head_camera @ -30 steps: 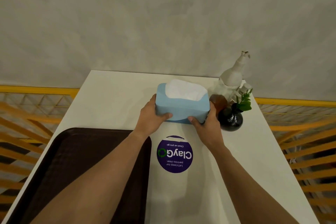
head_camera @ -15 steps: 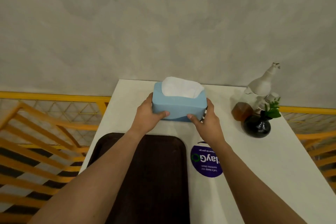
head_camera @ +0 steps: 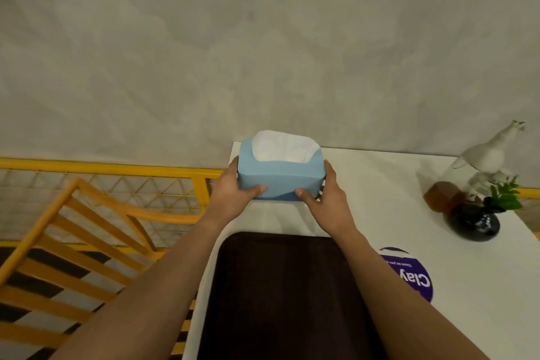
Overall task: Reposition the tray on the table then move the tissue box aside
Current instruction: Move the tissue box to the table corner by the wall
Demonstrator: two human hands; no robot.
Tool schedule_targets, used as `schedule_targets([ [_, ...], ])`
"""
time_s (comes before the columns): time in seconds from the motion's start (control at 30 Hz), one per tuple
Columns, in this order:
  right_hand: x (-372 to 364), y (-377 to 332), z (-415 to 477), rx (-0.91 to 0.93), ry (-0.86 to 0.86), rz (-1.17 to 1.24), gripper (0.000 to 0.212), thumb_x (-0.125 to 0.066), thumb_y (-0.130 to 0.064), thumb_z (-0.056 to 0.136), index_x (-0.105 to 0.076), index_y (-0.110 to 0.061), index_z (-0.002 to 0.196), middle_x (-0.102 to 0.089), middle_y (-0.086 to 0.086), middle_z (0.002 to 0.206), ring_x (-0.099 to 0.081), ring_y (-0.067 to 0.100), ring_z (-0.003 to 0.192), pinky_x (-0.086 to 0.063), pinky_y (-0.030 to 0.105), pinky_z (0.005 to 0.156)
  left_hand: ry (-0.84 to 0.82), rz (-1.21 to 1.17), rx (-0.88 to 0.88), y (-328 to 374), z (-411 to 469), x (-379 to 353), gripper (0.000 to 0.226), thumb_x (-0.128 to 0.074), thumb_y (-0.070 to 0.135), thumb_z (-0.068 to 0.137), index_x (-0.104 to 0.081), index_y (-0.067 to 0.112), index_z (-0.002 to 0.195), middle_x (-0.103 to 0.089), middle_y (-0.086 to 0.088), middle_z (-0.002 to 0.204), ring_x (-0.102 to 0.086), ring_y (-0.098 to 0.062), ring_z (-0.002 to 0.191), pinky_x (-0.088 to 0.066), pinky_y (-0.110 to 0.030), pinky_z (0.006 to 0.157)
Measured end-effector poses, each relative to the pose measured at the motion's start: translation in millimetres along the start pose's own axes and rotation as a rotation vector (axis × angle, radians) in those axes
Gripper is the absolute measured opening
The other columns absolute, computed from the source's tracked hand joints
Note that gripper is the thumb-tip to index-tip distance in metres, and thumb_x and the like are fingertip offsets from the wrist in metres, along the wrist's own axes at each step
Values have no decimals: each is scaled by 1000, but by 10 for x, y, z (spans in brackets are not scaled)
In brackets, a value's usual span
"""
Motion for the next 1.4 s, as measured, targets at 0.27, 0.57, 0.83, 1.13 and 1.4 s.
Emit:
schedule_targets([
  [0.27,-504,65,370,-28,-36,-15,89,-73,-58,84,-19,-42,153,-48,-22,133,-55,8,112,-48,23,88,7,4,7,-402,344,277,71,-85,29,78,-46,37,137,-59,22,114,-56,6,101,-46,-2,69],
  [0.57,-664,326,774,-26,-32,-20,86,-75,-56,84,-23,-43,151,-53,-19,131,-58,6,110,-52,24,89,5,-20,16,-731,782,148,76,-86,27,78,-46,30,142,-59,20,115,-58,-8,104,-47,-3,70],
  [0.83,-634,356,904,-2,17,-19,82,-72,-69,79,-26,-52,145,-51,-37,124,-59,-5,104,-48,12,79,-21,21,12,-822,968,77,81,-86,27,77,-43,28,146,-61,8,132,-59,-16,118,-54,-29,92],
  [1.13,-653,490,1148,-25,-57,-50,90,-77,-53,83,-23,-41,154,-54,-17,135,-57,10,115,-47,24,91,-19,179,67,-969,1183,60,97,-85,18,78,-29,24,156,-61,-7,139,-56,-30,128,-49,-42,100],
  [1.4,-691,686,1332,-88,-104,-165,81,-73,-48,88,-31,-26,154,-60,-1,136,-59,26,121,-41,26,85,-10,267,80,-989,1368,50,75,-85,22,78,-49,15,143,-66,-9,129,-61,-31,117,-50,-36,92],
])
Point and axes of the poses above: each hand's wrist, its own z-axis towards the middle knuckle, its own x-axis out of the back of the hand, y = z × x, the point moved 9 cm from there along z, towards the middle knuckle
